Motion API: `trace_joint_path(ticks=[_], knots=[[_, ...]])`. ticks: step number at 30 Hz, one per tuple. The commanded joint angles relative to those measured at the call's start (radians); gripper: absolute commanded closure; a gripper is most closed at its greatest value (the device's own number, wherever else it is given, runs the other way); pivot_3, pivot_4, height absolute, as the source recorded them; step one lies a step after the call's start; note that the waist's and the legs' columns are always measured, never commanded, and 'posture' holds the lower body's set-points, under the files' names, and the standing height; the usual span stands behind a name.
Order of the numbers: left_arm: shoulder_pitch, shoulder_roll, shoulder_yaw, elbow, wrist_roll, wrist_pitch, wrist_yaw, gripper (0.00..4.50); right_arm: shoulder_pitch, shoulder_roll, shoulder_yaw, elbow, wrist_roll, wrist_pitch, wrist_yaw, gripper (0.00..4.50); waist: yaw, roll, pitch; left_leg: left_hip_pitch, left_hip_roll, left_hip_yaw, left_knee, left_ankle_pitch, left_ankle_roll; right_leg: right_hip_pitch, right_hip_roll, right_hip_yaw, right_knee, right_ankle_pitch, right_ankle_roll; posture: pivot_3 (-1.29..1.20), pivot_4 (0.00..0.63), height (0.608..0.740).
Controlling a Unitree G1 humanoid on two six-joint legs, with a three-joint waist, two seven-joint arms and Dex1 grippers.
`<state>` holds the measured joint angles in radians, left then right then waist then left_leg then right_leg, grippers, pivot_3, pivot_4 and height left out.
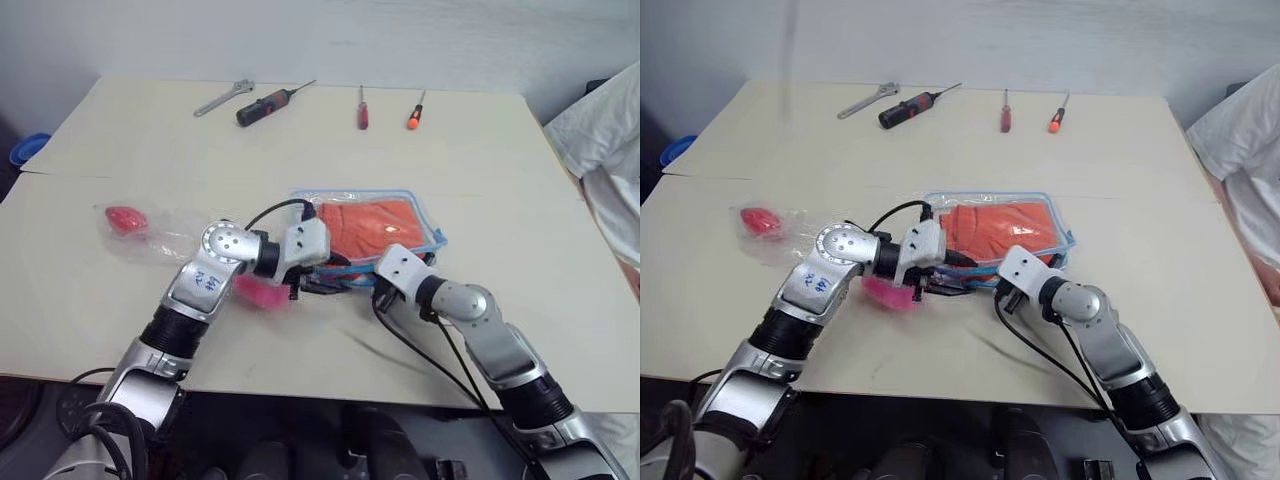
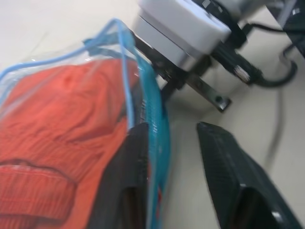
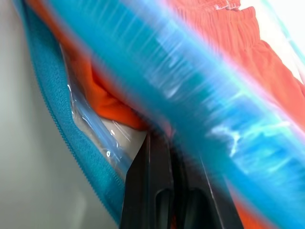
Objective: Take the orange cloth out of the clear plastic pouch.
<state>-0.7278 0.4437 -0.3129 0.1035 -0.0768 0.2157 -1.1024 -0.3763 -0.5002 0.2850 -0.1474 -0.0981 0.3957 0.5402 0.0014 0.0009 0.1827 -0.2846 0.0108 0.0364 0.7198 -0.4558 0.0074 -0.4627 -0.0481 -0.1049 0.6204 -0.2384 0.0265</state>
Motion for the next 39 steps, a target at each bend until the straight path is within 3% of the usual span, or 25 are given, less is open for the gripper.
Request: trace_joint_path(ticks=[1,8,10,15,18,22,25,34,39], knots=[[-0.040,-0.030,-0.012,0.068,0.071,-0.099,0.084,1.85,0.024,0.011,0.001,-0.006,-0.001,0.029,0.013,4.50,0.000,0.000,0.000,0.000,0.000,0.000,0.000,0.000,0.000,0.000,0.000,0.000,0.000,0.000,0.000,0.00,0.150,0.740],[-0.075,-0.076,-0.014,0.183,0.126,-0.217,0.162,1.85,0.036,0.014,-0.008,-0.017,0.000,0.042,0.019,4.50,0.001,0.000,0.000,0.000,0.000,0.000,0.000,0.000,0.000,0.000,0.000,0.000,0.000,0.000,0.000,0.00,0.150,0.740],[-0.074,-0.080,-0.009,0.198,0.126,-0.232,0.162,2.14,0.035,0.015,-0.010,-0.017,0.001,0.040,0.021,4.50,0.001,0.000,0.000,0.000,0.000,0.000,0.000,0.000,0.000,0.000,0.000,0.000,0.000,0.000,0.000,0.00,0.150,0.740],[-0.065,-0.083,0.001,0.193,0.100,-0.226,0.136,3.54,0.033,0.018,-0.012,-0.016,0.002,0.034,0.024,4.50,0.001,0.000,0.000,0.000,0.000,0.000,0.000,0.000,0.000,0.000,0.000,-0.001,0.000,0.000,0.000,0.00,0.150,0.740],[-0.075,-0.106,0.027,0.177,0.062,-0.133,0.144,4.47,0.039,0.013,-0.012,-0.021,0.003,0.024,0.030,4.50,0.001,0.000,0.000,0.000,0.000,0.000,0.000,0.000,0.000,0.000,0.000,0.000,0.000,0.000,0.000,0.00,0.150,0.740],[-0.111,-0.157,0.075,0.182,0.030,0.053,0.205,4.47,0.065,-0.007,-0.022,-0.086,0.029,-0.013,0.067,4.50,0.006,0.000,0.000,0.000,0.000,0.000,0.000,0.000,0.000,0.000,0.000,-0.001,0.000,0.000,0.000,0.00,0.150,0.740],[-0.129,-0.168,0.073,0.223,0.078,0.071,0.275,4.47,0.110,-0.007,-0.074,-0.245,0.143,0.033,0.129,4.50,0.011,0.000,0.000,-0.001,0.000,0.000,0.000,0.000,0.000,0.000,0.000,-0.001,0.000,0.000,0.000,0.00,0.150,0.740],[-0.168,-0.194,0.090,0.306,0.095,0.094,0.364,4.47,0.328,-0.232,-0.173,-0.507,0.252,0.022,0.308,4.50,0.023,0.000,0.000,-0.001,-0.001,0.000,-0.002,0.000,0.000,0.000,0.001,-0.001,-0.002,0.000,0.001,0.00,0.150,0.740],[-0.180,-0.157,0.079,0.364,0.146,0.025,0.394,4.47,0.551,-0.384,-0.347,-0.541,0.210,-0.048,0.350,4.50,0.025,-0.001,0.000,0.000,-0.001,0.001,-0.003,0.000,0.000,0.000,0.001,0.000,-0.002,0.000,0.001,0.00,0.150,0.740]])
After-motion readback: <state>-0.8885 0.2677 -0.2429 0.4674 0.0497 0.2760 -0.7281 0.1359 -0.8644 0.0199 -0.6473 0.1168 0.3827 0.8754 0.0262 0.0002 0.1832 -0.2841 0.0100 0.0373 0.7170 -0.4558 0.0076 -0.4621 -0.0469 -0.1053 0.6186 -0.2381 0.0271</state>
